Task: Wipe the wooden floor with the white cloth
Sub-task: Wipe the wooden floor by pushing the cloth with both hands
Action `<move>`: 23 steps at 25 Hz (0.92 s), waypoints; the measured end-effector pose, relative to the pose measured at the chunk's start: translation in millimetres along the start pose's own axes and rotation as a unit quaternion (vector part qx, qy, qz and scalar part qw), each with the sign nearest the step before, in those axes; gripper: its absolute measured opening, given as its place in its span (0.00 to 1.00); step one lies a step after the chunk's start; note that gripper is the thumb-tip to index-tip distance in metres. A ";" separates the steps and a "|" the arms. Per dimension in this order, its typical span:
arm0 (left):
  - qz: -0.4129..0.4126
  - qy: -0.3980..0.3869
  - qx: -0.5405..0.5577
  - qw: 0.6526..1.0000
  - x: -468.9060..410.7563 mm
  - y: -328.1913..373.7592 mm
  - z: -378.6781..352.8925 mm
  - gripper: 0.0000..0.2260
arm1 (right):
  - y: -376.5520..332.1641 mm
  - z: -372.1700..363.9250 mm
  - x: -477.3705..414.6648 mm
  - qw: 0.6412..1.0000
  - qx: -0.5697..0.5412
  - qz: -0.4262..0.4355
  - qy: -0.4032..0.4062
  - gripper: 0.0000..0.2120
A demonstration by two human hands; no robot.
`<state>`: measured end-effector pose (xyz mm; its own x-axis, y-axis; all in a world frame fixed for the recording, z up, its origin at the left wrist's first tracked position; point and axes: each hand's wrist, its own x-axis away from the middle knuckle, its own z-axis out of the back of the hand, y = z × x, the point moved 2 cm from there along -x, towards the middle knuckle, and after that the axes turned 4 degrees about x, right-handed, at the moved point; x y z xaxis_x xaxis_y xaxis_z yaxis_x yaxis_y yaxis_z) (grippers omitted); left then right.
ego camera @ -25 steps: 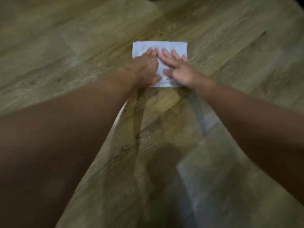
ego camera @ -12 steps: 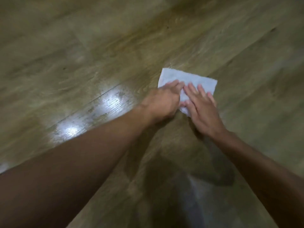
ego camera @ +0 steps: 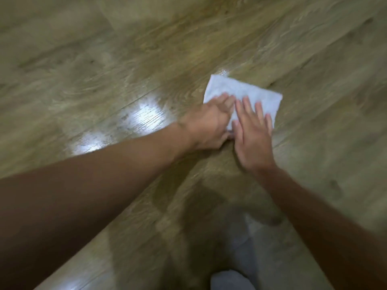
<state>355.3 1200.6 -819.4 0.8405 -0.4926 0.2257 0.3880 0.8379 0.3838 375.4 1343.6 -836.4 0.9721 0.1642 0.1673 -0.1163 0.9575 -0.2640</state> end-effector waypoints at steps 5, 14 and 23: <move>-0.044 0.030 -0.061 0.997 24.7 -18.6 -3.5 0.26 | -29.9 -13.7 14.1 0.997 0.075 -0.035 0.010 0.25; 0.199 -0.002 -0.081 0.977 40.7 -72.1 12.6 0.30 | -86.6 -25.9 -58.4 0.976 0.134 0.167 0.038 0.24; 0.287 0.042 -0.173 0.941 161.9 -84.5 -0.4 0.28 | -184.9 -59.5 -14.7 0.929 0.150 0.337 -0.022 0.28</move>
<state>458.7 1050.1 -815.6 0.9703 0.0726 0.2307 -0.0513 0.9940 -0.0971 394.7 1150.0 -846.6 0.6500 0.7534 0.0997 -0.7533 0.6561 -0.0468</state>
